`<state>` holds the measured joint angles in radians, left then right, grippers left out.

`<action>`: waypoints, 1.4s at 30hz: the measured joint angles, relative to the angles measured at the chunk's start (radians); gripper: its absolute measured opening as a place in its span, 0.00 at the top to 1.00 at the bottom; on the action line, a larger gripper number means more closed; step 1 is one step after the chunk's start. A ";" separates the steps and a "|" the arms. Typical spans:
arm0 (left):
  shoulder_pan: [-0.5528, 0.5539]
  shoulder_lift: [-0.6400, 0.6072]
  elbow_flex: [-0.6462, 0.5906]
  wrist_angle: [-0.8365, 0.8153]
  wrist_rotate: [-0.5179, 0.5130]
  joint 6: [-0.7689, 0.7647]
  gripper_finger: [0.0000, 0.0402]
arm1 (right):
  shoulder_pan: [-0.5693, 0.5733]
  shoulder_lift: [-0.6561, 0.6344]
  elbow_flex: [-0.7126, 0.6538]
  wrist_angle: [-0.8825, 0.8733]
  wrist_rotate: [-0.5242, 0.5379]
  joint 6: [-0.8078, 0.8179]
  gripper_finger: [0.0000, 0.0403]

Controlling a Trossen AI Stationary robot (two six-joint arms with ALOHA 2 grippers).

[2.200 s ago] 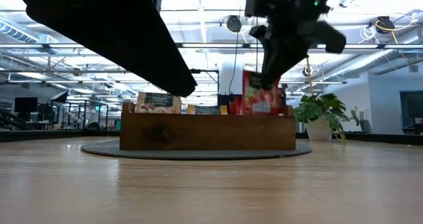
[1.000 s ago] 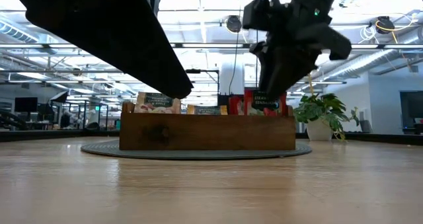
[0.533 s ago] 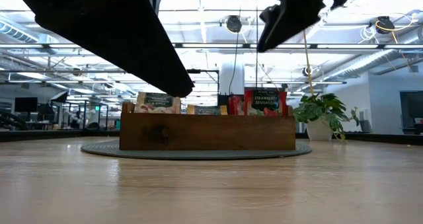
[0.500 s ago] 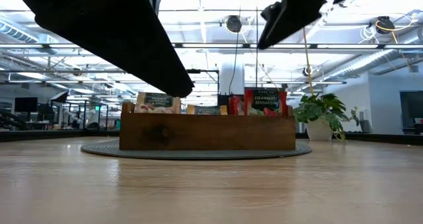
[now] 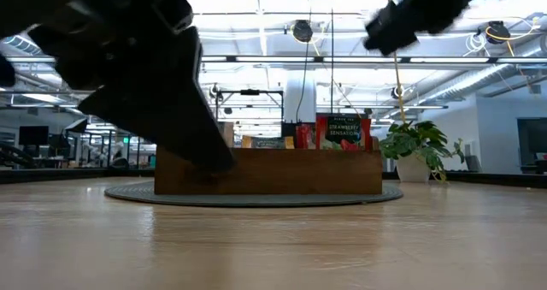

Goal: Pick & Place Tea
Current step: Put the red tea bag into the right section of the wooden organizer, then return to Home Position

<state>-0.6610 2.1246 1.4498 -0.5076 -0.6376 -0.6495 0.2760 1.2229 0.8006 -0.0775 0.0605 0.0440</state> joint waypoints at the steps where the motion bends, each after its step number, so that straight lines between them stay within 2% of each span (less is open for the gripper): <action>1: 0.000 0.000 0.000 0.001 0.000 0.000 0.92 | 0.000 0.002 -0.043 0.057 -0.014 0.001 0.83; 5: -0.003 0.000 0.000 -0.018 0.000 0.020 0.92 | 0.008 0.045 -0.155 0.237 -0.016 -0.002 0.98; 8: -0.008 0.000 0.000 -0.047 0.001 -0.001 0.92 | 0.019 0.094 -0.158 0.299 -0.019 -0.002 0.98; 15: -0.005 0.000 0.000 -0.060 0.001 -0.016 0.92 | -0.023 0.233 -0.134 0.292 -0.114 -0.007 0.99; 23: -0.006 0.000 0.000 -0.072 0.004 -0.034 0.92 | -0.161 0.276 -0.111 0.345 -0.050 -0.013 1.00; 26: -0.006 0.000 0.000 -0.075 0.004 -0.033 0.92 | -0.214 0.272 -0.110 0.335 -0.044 -0.004 1.00; 29: -0.007 0.000 0.000 -0.076 0.004 -0.029 0.92 | -0.237 0.272 -0.110 0.332 -0.094 0.002 1.00; 34: 0.000 0.000 0.000 -0.076 0.003 -0.006 0.92 | -0.202 0.250 -0.110 0.329 -0.141 0.020 1.00; 38: 0.017 0.000 -0.007 -0.081 0.002 -0.034 0.92 | -0.132 0.156 -0.111 0.275 -0.144 -0.010 1.00; 42: 0.026 0.000 -0.008 -0.069 0.002 -0.013 0.92 | -0.054 -0.010 -0.111 0.164 -0.141 -0.034 1.00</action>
<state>-0.6354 2.1246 1.4422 -0.5763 -0.6357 -0.6621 0.2224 1.2127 0.6899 0.0863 -0.0801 0.0102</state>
